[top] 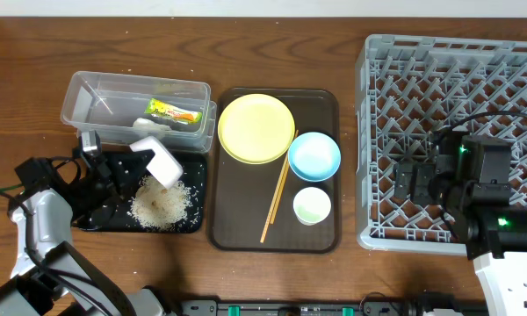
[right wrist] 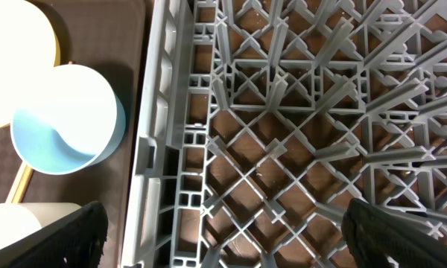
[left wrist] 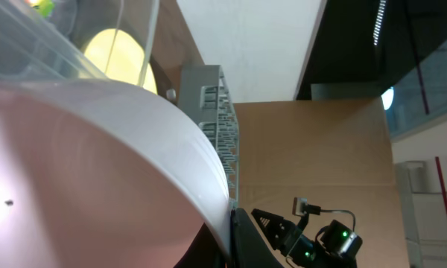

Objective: Sort waste into correct bins and load items into the dishwasher rack
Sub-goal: 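Tip the rice bowl over the black tray to dump rice, then return the empty white bowl to the brown tray with left gripper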

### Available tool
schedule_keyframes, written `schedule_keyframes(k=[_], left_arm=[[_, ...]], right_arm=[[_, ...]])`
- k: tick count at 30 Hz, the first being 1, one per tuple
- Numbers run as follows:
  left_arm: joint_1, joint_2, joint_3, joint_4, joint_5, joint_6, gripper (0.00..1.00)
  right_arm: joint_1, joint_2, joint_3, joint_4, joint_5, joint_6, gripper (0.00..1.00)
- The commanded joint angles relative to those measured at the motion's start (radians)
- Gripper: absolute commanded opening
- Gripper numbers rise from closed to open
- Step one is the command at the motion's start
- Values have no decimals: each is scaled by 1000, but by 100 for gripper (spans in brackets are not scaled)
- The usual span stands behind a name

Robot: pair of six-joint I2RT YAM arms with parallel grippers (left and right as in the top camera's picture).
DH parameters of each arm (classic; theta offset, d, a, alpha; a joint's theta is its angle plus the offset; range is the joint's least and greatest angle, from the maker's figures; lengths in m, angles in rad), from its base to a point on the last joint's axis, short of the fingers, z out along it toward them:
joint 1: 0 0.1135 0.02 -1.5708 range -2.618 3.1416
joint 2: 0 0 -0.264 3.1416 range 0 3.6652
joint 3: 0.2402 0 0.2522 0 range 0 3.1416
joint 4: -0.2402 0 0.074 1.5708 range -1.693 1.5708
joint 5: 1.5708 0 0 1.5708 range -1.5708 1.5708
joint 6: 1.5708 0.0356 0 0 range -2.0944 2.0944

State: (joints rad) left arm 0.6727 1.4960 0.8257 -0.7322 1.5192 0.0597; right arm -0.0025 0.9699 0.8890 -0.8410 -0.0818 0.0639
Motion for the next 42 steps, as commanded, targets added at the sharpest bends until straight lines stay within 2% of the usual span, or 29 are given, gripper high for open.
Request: schedule_keyframes(k=[1, 8, 12, 16, 21, 24, 30, 34, 38, 40, 42], left_arm=[[4, -2, -3, -12, 47, 33, 6], [-20, -50, -3, -29, 13, 32, 6], [-130, -146, 8, -32, -176, -16, 6], [-309, -252, 32, -24, -457, -92, 6], [-619, -338, 35, 56, -802, -181, 6], [-823, -333, 35, 81, -1033, -197, 6], [-1131, -231, 35, 145, -1302, -252, 6], [-1232, -124, 35, 193, -1357, -269, 6], [-1252, -40, 35, 243, -1357, -274, 6], [-1252, -26, 35, 252, -1356, -280, 13], [-1252, -28, 35, 252, -1356, -279, 33]], right_arm=[[10, -3, 21, -1, -4, 2, 99], [10, -3, 21, -1, -4, 2, 99], [10, -3, 21, -1, -4, 2, 99], [10, -3, 21, 0, -4, 2, 99], [10, -3, 21, -2, -4, 2, 99], [10, -3, 21, -2, -4, 2, 99], [10, -3, 21, -2, -4, 2, 99], [10, -3, 21, -2, -4, 2, 99], [10, -3, 21, -3, -4, 2, 99], [10, -3, 21, -6, -4, 2, 99], [10, -3, 21, -8, -4, 2, 99]])
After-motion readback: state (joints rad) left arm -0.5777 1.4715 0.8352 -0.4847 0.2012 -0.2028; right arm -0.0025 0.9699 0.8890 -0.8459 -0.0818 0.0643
